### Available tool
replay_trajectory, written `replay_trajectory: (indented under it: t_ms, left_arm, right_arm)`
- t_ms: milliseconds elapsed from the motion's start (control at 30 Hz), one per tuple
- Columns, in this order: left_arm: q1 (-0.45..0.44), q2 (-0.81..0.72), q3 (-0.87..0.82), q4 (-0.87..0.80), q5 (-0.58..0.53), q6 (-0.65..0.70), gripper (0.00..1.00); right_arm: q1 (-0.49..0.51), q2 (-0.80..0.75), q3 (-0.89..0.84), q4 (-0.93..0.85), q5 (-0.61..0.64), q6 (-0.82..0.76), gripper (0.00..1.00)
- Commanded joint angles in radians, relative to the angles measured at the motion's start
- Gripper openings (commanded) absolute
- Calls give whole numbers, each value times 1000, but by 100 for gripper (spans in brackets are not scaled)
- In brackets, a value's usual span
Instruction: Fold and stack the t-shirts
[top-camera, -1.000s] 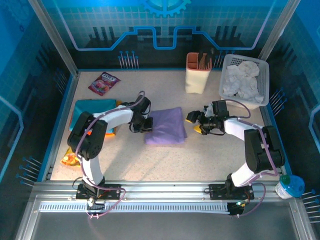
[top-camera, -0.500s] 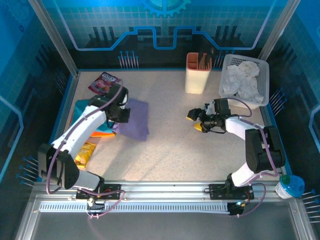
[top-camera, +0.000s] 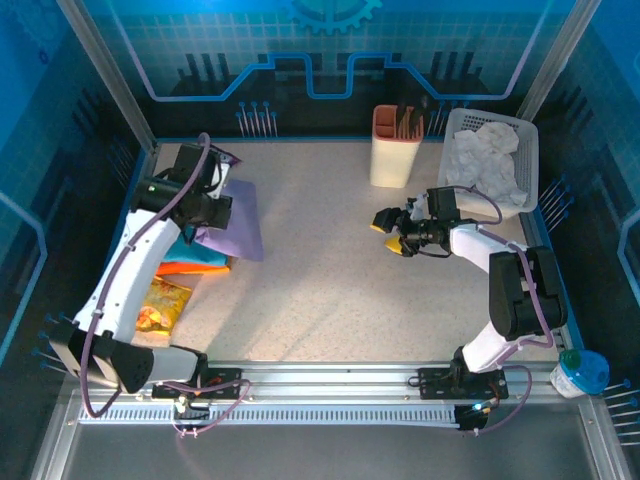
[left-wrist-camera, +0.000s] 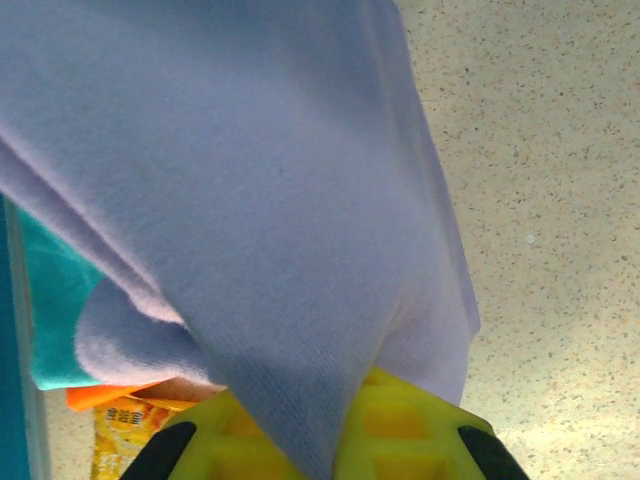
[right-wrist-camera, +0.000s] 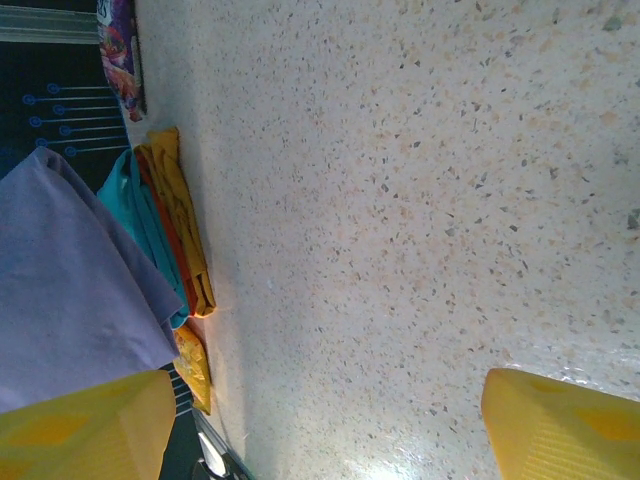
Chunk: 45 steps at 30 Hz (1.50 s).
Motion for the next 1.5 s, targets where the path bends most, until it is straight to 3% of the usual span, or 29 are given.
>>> replay_trajectory:
  t_ms: [0,333,700,1467]
  left_arm:
    - [25,14,59,-38,-26,77,0]
    - [114,51,103,-27,-16,141,0]
    - [148,71,98,-15,-28,161,0]
    - [302,133,-80,240,-271,299,0]
  right_arm:
    - [-17,16,15,-17,-24,-2,81]
    - [-17,32,11,-12,-24,4,81]
    - [-17,43,17,-23,-24,-2,81]
    - [-24,79,18,-8,-65,-16,81]
